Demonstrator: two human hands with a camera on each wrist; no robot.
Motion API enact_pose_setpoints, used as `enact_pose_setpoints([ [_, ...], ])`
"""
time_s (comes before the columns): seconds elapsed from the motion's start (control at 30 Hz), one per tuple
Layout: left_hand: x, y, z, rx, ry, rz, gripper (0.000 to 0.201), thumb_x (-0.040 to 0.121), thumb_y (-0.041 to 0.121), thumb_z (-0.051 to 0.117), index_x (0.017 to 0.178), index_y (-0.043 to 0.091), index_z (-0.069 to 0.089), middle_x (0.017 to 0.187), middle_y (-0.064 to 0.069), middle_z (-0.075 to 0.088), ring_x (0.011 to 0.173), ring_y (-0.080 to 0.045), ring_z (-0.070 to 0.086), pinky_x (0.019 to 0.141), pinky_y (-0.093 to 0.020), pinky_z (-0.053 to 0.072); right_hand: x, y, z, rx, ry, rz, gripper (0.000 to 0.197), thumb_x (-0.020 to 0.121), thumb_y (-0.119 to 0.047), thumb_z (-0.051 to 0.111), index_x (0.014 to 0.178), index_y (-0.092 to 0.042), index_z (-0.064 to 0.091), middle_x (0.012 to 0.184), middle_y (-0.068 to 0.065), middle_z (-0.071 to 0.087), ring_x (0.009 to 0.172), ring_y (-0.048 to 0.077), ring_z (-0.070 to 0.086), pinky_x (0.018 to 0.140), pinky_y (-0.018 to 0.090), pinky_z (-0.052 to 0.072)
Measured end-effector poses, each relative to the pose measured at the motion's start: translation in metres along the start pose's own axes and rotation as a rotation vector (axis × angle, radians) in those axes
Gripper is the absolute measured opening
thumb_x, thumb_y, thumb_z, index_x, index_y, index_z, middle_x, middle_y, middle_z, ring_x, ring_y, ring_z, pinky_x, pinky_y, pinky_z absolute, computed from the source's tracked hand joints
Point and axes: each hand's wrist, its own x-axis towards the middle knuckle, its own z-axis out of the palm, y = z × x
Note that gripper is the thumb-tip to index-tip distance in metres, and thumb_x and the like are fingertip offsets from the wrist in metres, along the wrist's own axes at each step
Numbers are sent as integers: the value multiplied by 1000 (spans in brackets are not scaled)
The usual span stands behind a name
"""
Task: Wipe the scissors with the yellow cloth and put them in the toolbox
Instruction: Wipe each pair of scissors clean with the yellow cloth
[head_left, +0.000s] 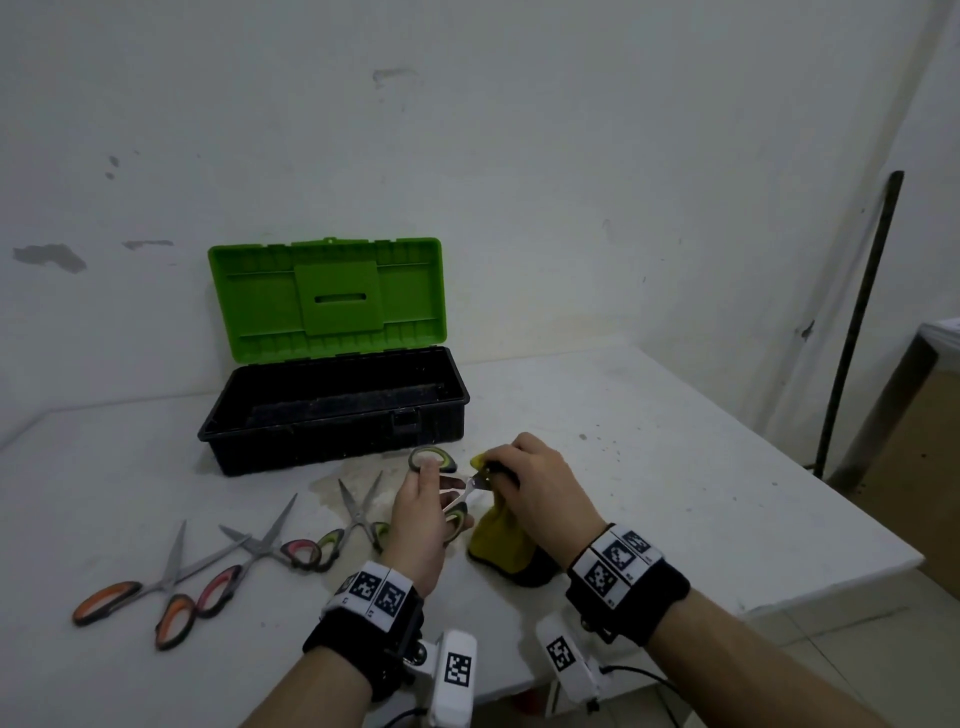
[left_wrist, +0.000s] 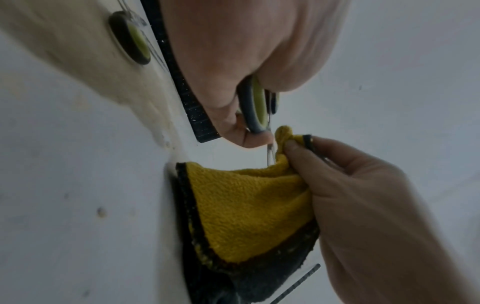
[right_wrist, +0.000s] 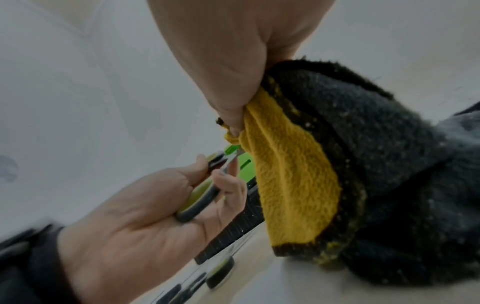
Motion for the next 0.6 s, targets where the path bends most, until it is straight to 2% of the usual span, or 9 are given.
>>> enact_pose_setpoints([
  [0.13, 0, 3, 2, 3, -17, -1, 38, 106, 42, 41, 112, 11, 61, 105, -17, 70, 93, -29, 70, 75, -42, 60, -7, -11, 9, 14, -67, -83, 23, 97, -18, 54, 116, -18, 68, 101, 5, 57, 87, 22, 57, 77, 33, 50],
  [0.33, 4, 1, -2, -5, 27, 26, 36, 105, 42, 42, 109, 11, 60, 98, -14, 66, 79, -23, 63, 61, -32, 56, -3, 0, 4, 12, 35, 30, 22, 97, -20, 55, 115, -17, 68, 101, 4, 58, 91, 20, 56, 79, 29, 48],
  [0.5, 4, 1, 3, -34, -6, 10, 37, 106, 42, 40, 118, 13, 59, 108, -16, 70, 95, -27, 71, 69, -36, 59, -12, -10, 15, 49, -60, -122, 24, 96, -17, 55, 117, -19, 67, 101, 5, 58, 87, 20, 57, 76, 32, 50],
  [0.6, 7, 4, 1, -74, 51, 8, 32, 106, 37, 42, 112, 10, 59, 101, -13, 66, 83, -24, 67, 62, -32, 59, -8, 1, 10, 21, -19, -59, 25, 96, -17, 55, 117, -21, 69, 98, 4, 55, 84, 21, 57, 73, 31, 49],
])
